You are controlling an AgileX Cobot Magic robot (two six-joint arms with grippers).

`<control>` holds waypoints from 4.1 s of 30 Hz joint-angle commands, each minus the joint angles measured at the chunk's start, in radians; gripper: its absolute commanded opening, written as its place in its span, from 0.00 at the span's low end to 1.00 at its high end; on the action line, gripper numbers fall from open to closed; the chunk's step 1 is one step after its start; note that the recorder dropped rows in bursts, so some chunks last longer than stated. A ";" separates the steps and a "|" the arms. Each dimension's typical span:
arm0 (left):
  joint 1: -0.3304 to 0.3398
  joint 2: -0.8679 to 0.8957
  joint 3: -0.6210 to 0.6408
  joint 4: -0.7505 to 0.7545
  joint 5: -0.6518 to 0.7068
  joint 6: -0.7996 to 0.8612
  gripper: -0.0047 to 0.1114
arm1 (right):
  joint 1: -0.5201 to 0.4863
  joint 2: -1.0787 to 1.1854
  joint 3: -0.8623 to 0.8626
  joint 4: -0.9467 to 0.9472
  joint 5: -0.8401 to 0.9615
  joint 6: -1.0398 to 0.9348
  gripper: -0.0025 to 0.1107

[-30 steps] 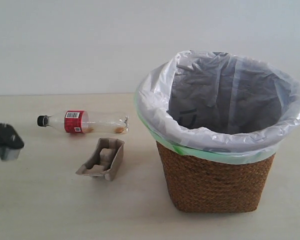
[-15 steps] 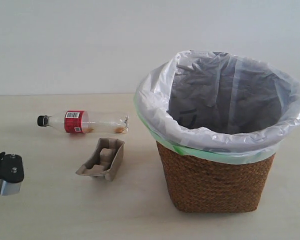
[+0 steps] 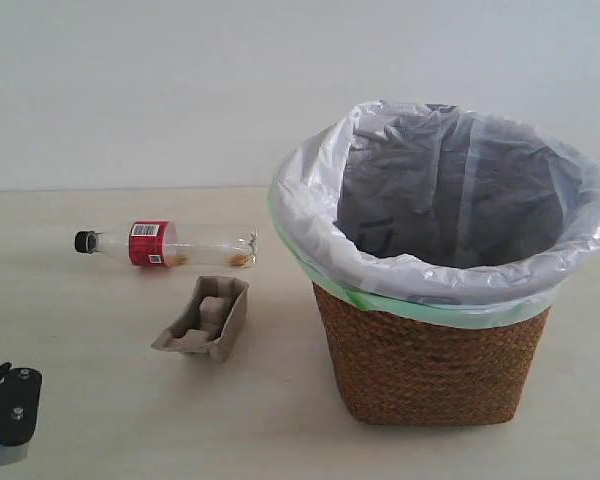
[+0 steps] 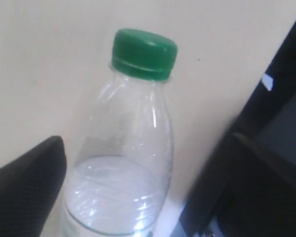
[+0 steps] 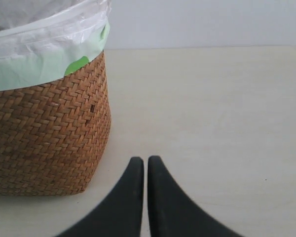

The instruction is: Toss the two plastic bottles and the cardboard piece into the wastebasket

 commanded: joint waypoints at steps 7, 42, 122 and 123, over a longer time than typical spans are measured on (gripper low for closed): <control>-0.005 0.031 0.116 0.076 -0.273 0.077 0.70 | -0.006 -0.005 -0.001 -0.006 -0.010 -0.004 0.02; 0.034 -0.287 -0.295 1.219 -0.501 -1.758 0.07 | -0.006 -0.005 -0.001 -0.006 -0.008 -0.004 0.02; -0.162 0.464 -0.532 1.519 -0.746 -1.384 0.67 | -0.006 -0.005 -0.001 -0.006 -0.008 -0.004 0.02; -0.162 0.464 -0.534 1.517 -0.720 -1.444 0.67 | -0.006 -0.005 -0.001 -0.006 -0.008 -0.004 0.02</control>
